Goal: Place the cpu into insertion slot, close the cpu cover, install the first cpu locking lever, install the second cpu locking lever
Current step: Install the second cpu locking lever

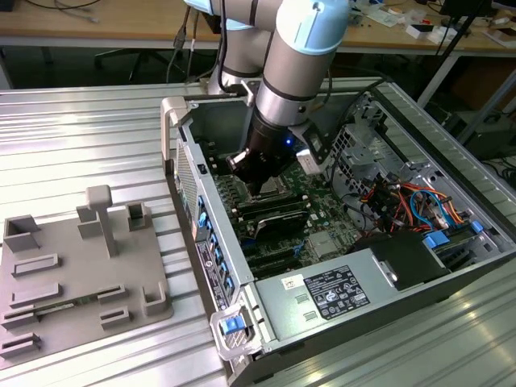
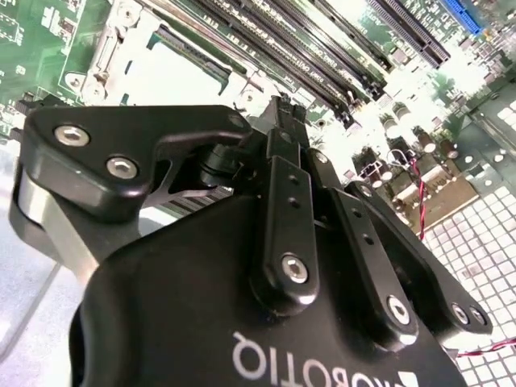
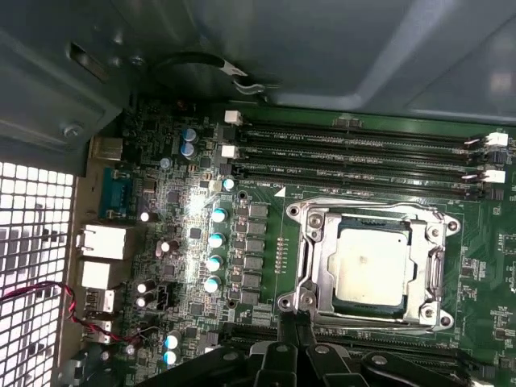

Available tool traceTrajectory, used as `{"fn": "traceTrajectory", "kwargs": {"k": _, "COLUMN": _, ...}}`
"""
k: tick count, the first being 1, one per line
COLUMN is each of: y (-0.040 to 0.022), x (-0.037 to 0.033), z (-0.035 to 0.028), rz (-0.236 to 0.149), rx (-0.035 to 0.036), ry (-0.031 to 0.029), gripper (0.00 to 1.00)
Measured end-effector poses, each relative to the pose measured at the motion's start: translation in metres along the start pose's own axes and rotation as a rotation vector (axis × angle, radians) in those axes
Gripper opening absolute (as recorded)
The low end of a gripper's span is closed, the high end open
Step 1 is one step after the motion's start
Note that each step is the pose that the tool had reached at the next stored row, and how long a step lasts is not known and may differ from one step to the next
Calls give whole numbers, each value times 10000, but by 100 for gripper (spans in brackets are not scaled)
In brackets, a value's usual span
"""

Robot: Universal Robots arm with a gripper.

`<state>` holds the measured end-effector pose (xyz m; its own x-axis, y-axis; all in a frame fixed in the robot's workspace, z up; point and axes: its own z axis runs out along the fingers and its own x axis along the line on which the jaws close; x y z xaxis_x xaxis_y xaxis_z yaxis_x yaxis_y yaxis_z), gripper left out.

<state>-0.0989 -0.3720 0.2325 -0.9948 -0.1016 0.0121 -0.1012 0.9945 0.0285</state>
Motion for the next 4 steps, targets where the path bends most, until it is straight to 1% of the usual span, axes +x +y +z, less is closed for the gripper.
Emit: {"fn": "traceTrajectory", "kwargs": {"k": 4, "y": 0, "x": 0, "z": -3, "rz": 0, "rx": 1, "ry": 1, "gripper": 11}}
